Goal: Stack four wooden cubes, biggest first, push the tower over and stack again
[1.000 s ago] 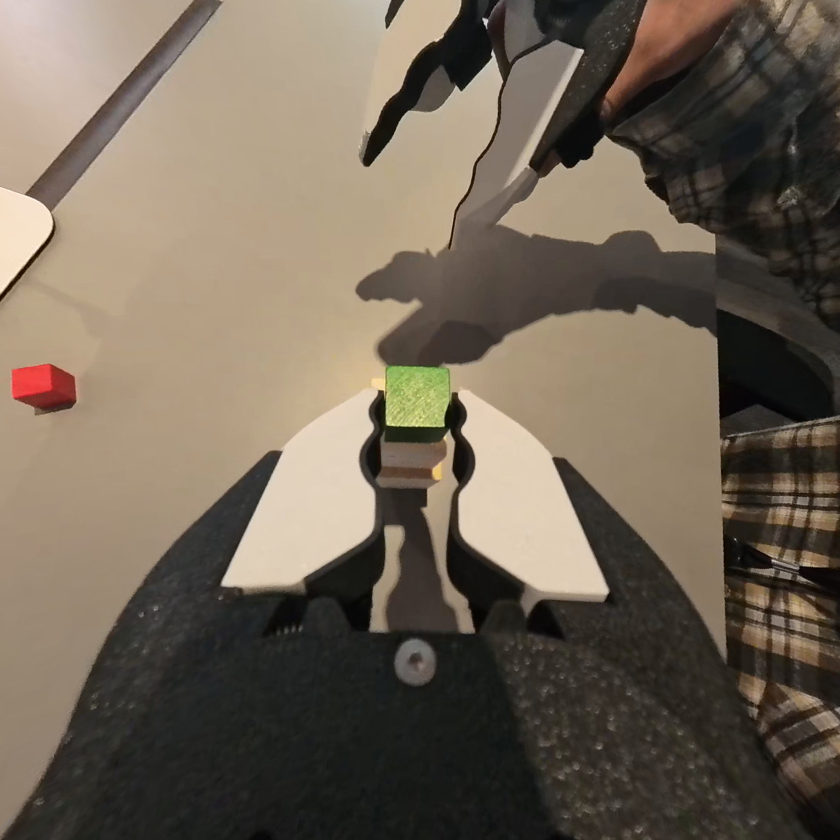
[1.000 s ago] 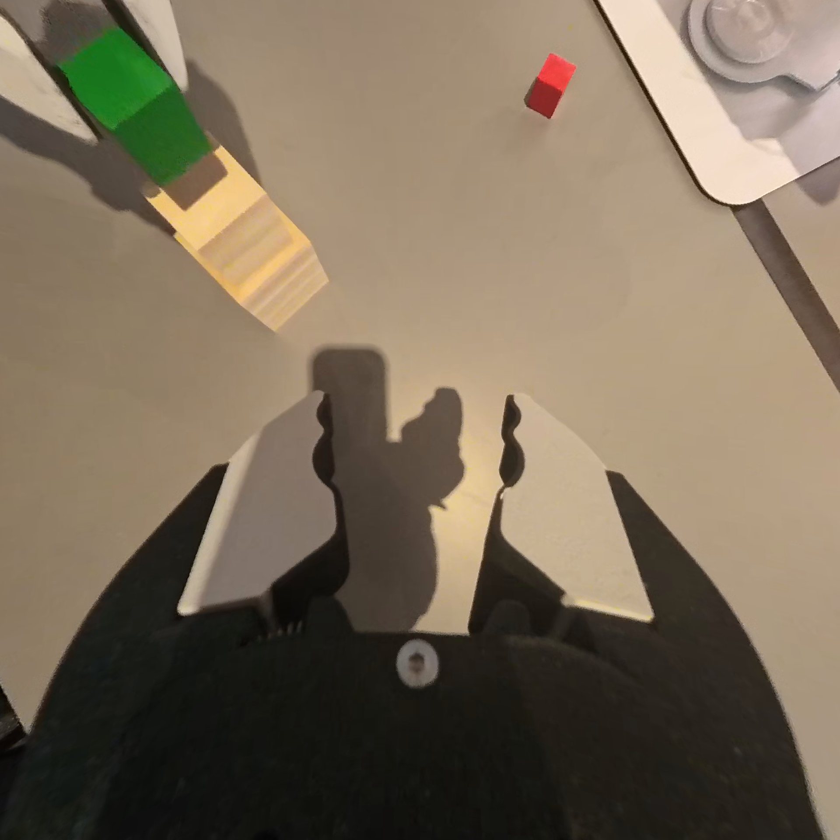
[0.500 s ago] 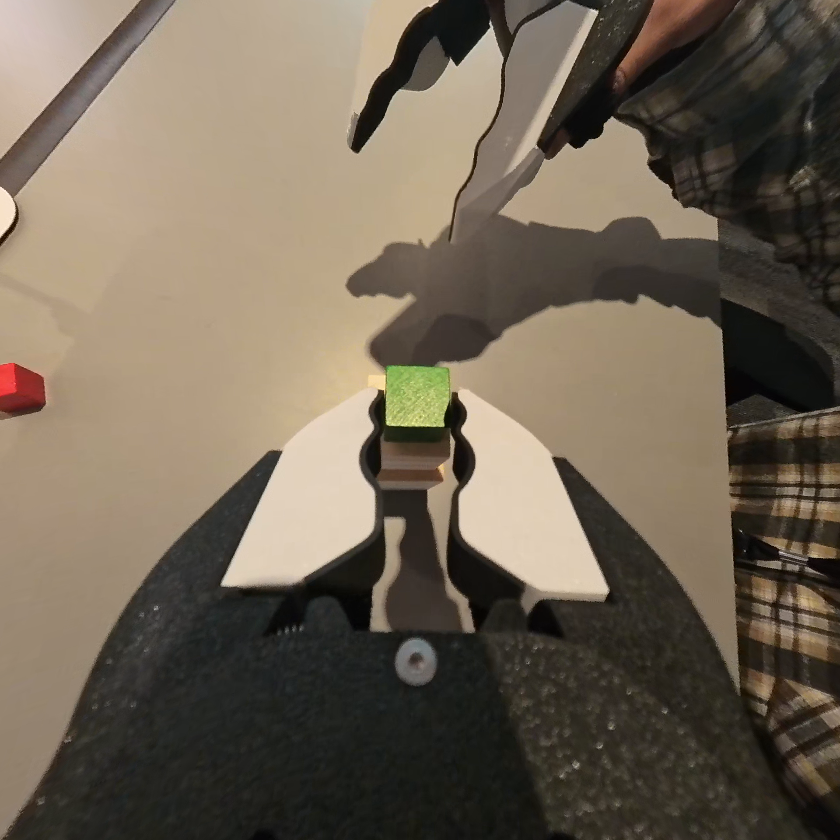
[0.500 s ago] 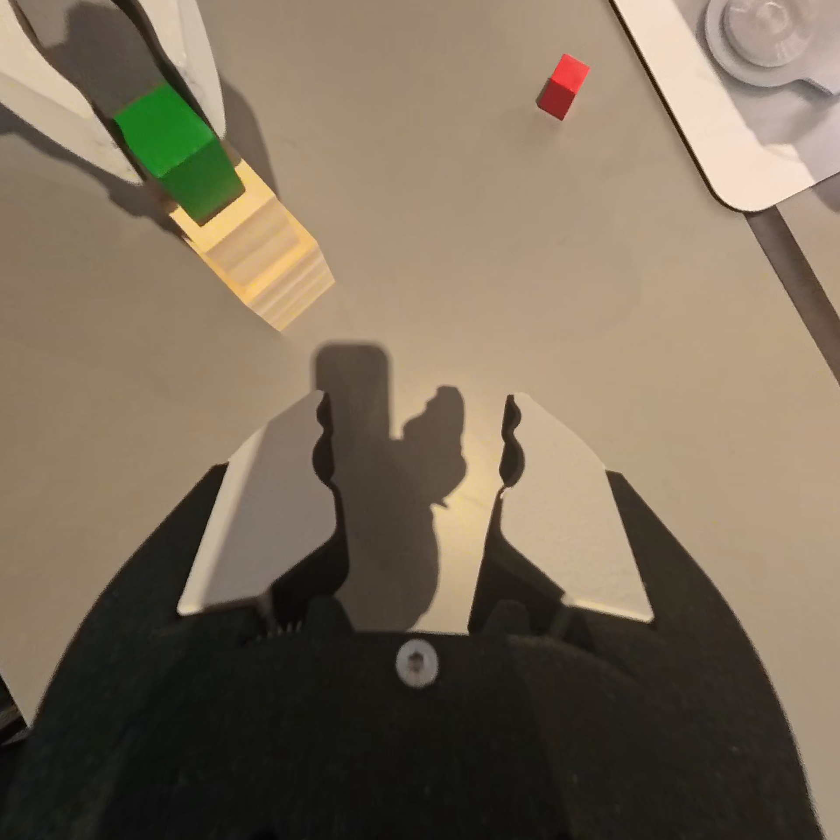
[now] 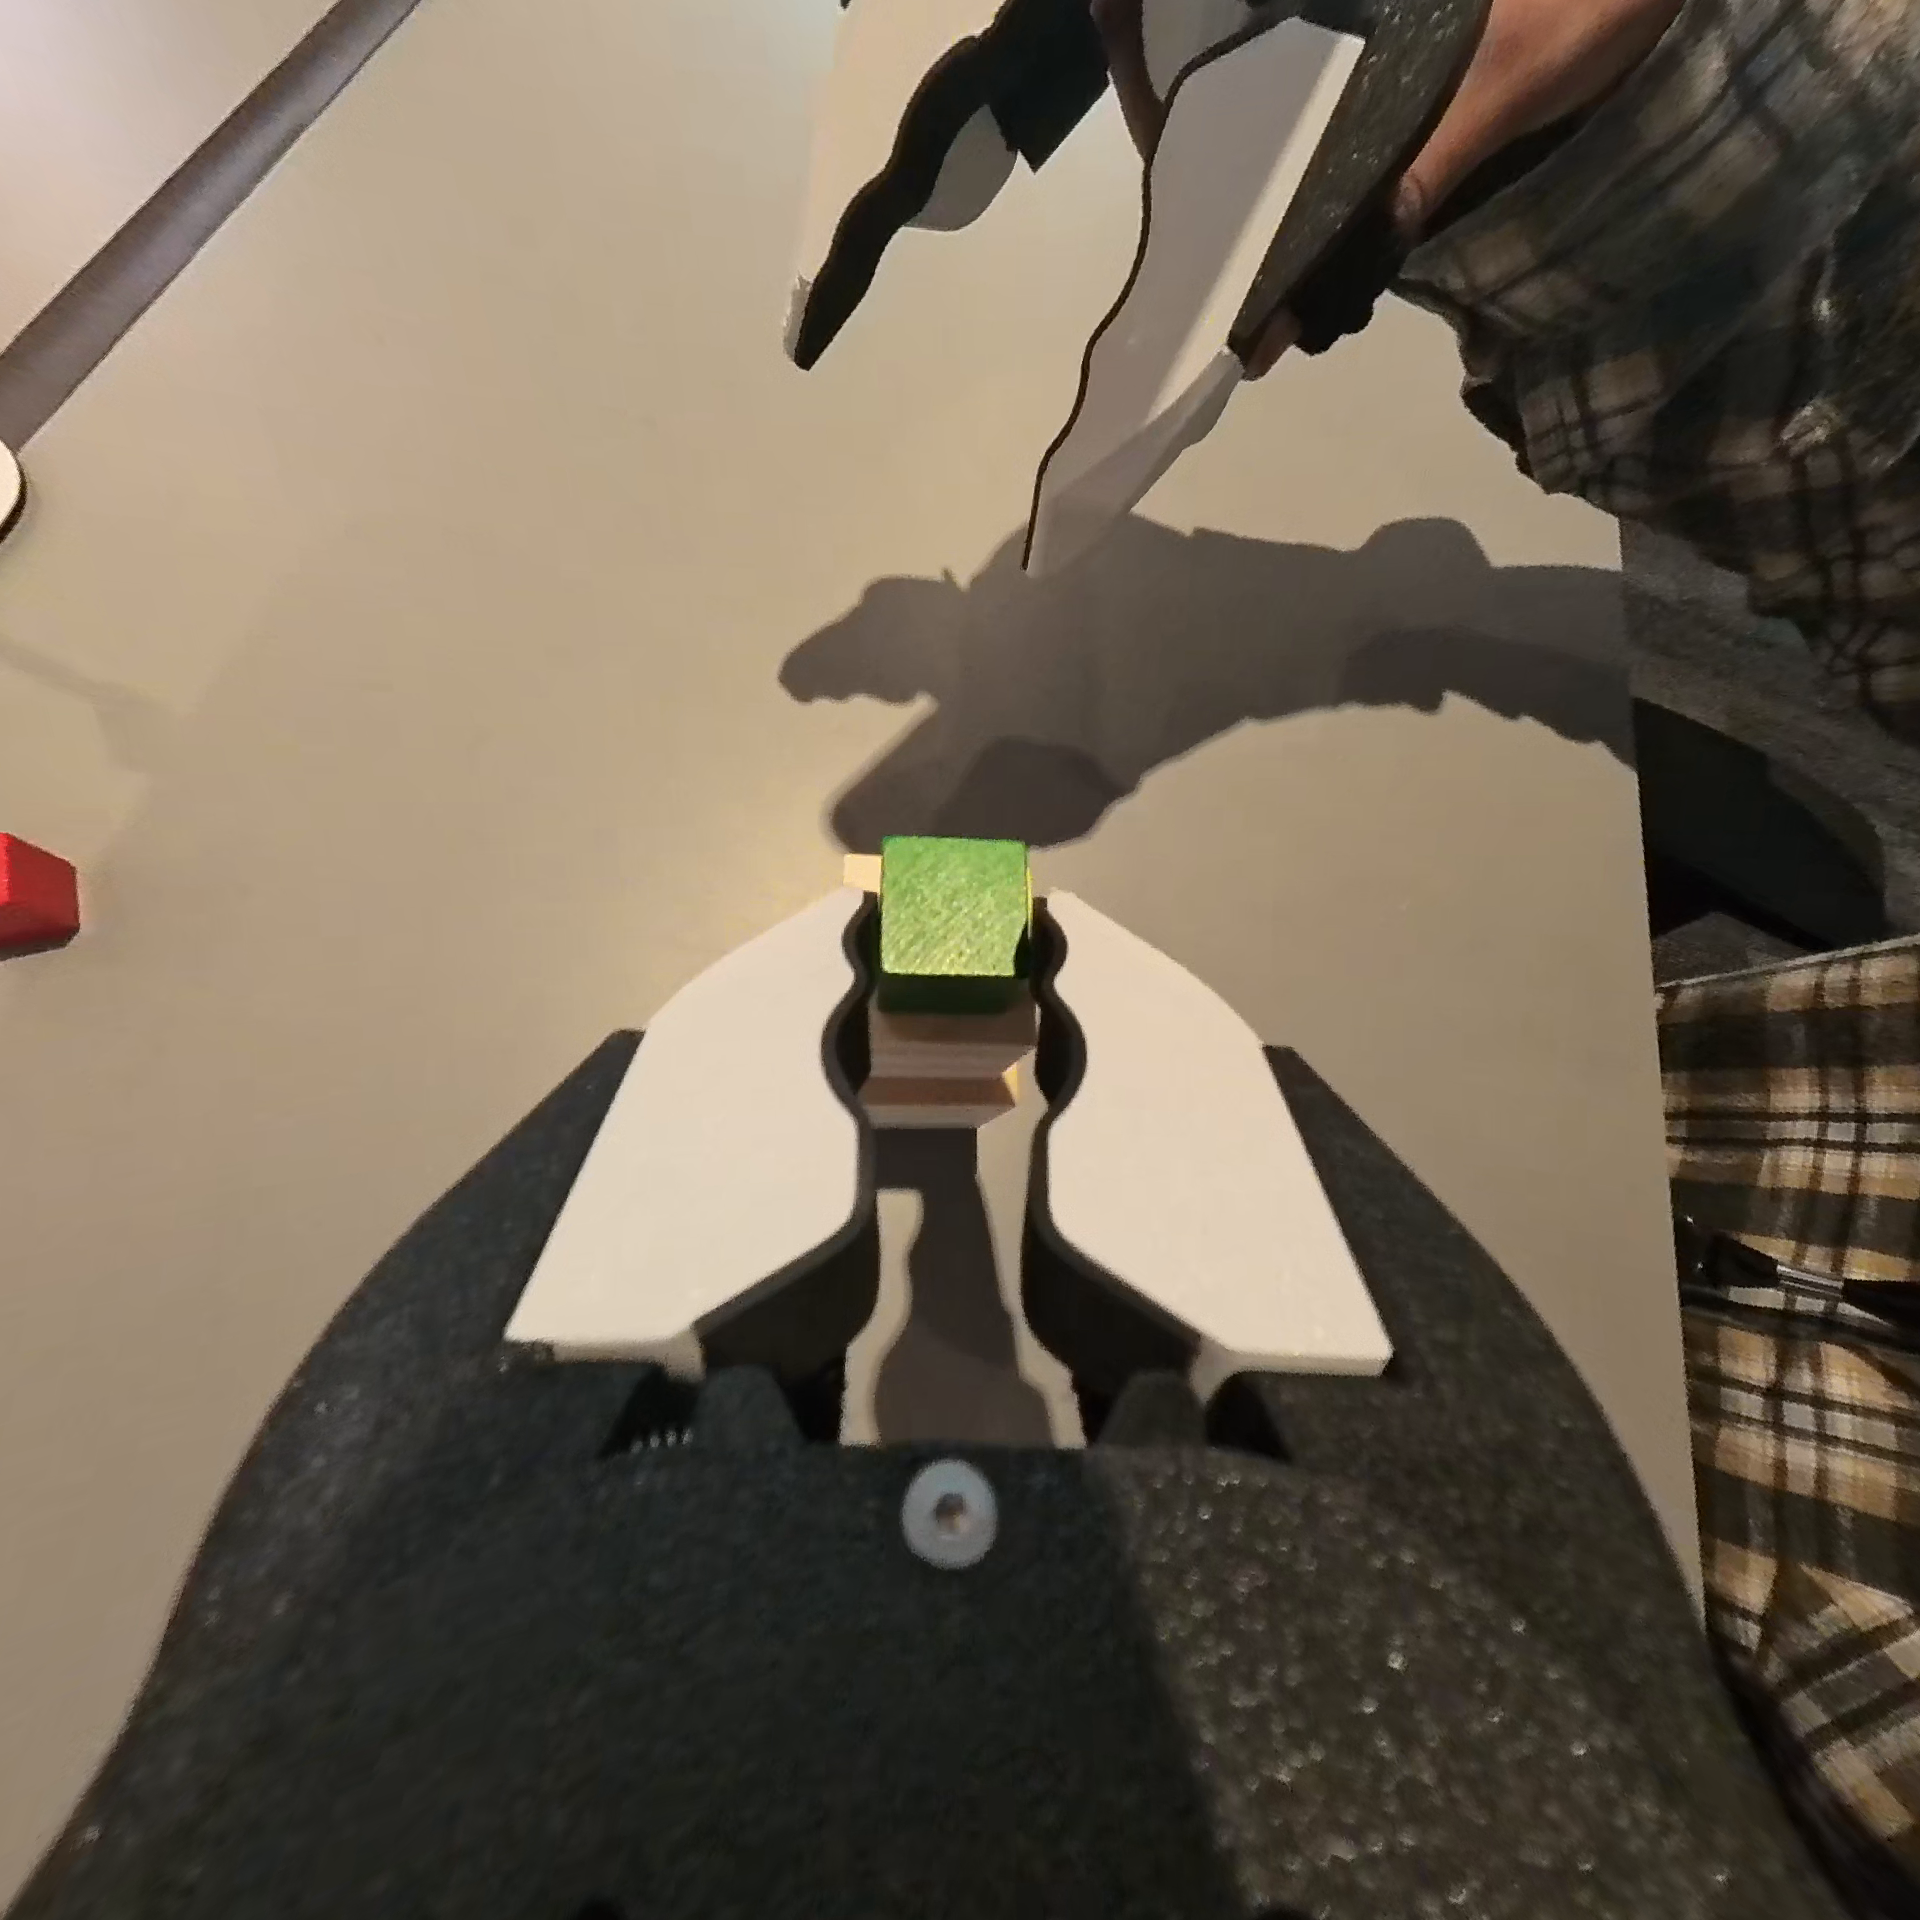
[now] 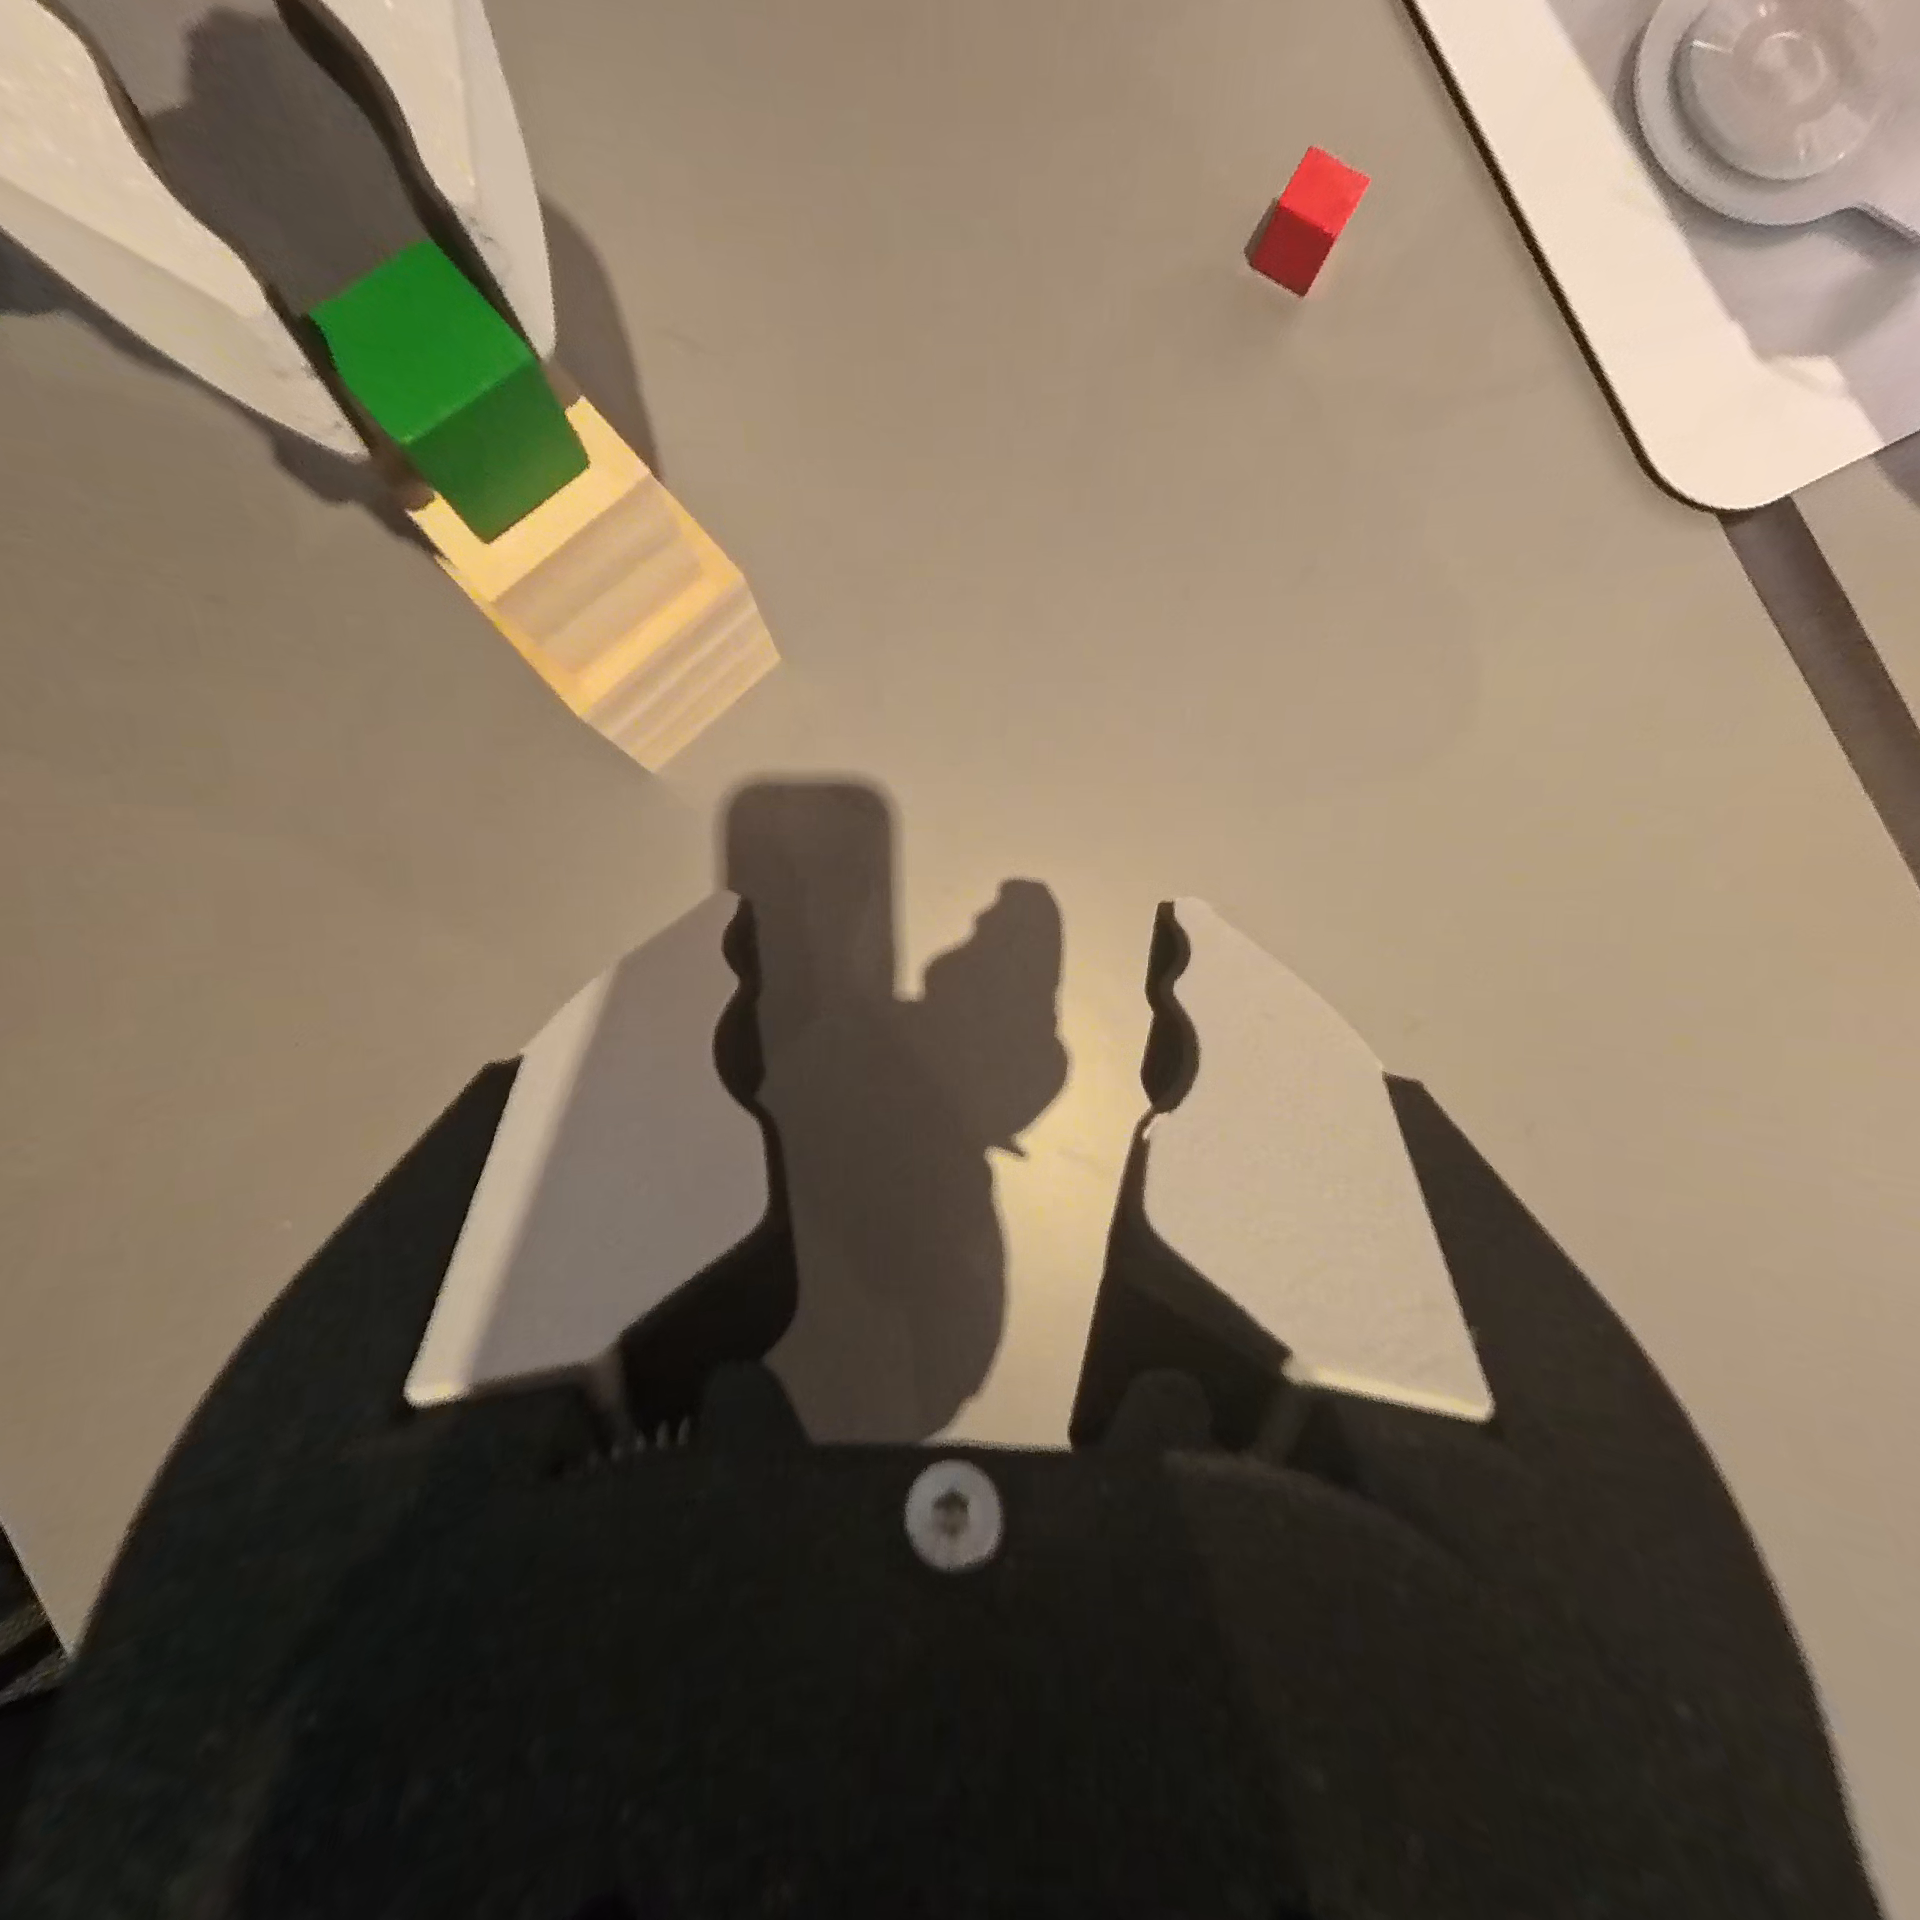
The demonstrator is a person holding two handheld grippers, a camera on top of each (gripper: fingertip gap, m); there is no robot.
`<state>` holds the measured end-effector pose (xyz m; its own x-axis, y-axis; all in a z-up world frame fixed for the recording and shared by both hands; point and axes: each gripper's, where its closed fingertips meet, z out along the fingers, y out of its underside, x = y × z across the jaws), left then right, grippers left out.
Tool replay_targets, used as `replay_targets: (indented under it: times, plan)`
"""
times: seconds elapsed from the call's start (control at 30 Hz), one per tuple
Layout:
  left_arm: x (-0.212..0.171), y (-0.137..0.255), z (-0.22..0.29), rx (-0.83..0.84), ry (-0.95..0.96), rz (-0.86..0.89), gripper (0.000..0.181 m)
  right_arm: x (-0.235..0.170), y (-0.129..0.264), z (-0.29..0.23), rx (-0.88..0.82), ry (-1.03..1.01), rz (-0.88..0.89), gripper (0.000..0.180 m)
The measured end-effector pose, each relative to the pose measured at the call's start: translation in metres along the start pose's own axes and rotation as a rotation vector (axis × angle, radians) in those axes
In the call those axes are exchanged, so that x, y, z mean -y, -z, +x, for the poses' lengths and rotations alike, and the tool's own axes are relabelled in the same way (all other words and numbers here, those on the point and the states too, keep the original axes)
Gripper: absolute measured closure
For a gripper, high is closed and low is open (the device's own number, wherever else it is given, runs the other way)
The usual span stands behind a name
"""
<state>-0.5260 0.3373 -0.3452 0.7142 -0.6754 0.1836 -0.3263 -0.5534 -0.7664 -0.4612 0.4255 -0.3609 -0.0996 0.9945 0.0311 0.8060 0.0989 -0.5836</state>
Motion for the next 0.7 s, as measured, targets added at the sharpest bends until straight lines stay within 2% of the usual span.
replay_targets:
  times: [0.47,0.6,0.7]
  plan:
    - [-0.001,0.0,0.002,-0.001,-0.004,0.013,0.15,0.001,-0.002,-0.001,0.007,0.003,0.001,0.107]
    - [0.006,0.01,0.0,0.017,-0.009,0.045,0.138,0.004,-0.001,0.002,-0.001,0.002,0.01,0.106]
    - [0.018,0.036,-0.001,0.05,-0.016,0.115,0.124,0.011,-0.001,0.01,-0.018,-0.001,0.026,0.106]
